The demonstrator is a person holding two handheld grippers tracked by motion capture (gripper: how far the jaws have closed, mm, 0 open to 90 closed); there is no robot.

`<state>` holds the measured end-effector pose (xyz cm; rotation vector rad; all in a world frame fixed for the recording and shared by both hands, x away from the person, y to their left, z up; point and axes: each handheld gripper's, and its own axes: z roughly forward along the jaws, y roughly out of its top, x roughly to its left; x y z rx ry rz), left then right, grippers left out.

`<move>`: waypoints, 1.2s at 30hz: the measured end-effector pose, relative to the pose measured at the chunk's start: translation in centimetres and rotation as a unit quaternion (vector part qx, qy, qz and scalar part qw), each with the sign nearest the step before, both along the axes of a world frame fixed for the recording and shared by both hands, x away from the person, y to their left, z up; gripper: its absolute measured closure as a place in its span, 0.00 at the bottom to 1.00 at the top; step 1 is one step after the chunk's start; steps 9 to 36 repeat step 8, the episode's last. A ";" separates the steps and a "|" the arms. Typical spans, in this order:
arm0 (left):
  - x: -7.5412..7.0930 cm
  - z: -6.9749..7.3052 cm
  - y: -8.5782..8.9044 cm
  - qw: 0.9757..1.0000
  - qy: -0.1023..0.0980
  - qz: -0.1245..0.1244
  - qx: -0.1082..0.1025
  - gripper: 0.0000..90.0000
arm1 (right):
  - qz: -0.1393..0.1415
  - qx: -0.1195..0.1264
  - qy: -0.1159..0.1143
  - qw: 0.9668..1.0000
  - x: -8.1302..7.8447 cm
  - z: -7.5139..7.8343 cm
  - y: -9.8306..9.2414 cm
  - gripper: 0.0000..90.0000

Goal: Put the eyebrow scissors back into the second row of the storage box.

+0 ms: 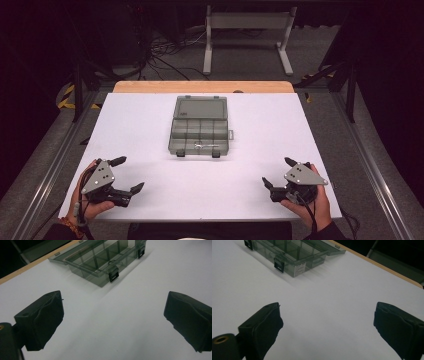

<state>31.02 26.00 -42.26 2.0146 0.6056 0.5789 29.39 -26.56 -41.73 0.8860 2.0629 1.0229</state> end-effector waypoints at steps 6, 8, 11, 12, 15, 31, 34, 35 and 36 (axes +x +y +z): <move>0.1 0.0 -0.2 1.000 -0.001 0.000 0.000 0.04 | 0.000 0.001 0.000 1.000 0.0 0.0 0.0 0.09; 0.1 0.1 -0.2 1.000 -0.002 0.000 -0.001 0.04 | -0.002 0.007 -0.004 1.000 0.0 0.0 -0.1 0.09; 0.1 0.1 -0.2 1.000 -0.002 0.000 -0.001 0.04 | -0.002 0.007 -0.004 1.000 0.0 0.0 -0.1 0.09; 0.1 0.1 -0.2 1.000 -0.002 0.000 -0.001 0.04 | -0.002 0.007 -0.004 1.000 0.0 0.0 -0.1 0.09; 0.1 0.1 -0.2 1.000 -0.002 0.000 -0.001 0.04 | -0.002 0.007 -0.004 1.000 0.0 0.0 -0.1 0.09; 0.1 0.1 -0.2 1.000 -0.002 0.000 -0.001 0.04 | -0.002 0.007 -0.004 1.000 0.0 0.0 -0.1 0.09; 0.1 0.1 -0.2 1.000 -0.002 0.000 -0.001 0.04 | -0.002 0.007 -0.004 1.000 0.0 0.0 -0.1 0.09; 0.1 0.1 -0.2 1.000 -0.002 0.000 -0.001 0.04 | -0.002 0.007 -0.004 1.000 0.0 0.0 -0.1 0.09; 0.1 0.1 -0.2 1.000 -0.002 0.000 -0.001 0.04 | -0.002 0.007 -0.004 1.000 0.0 0.0 -0.1 0.09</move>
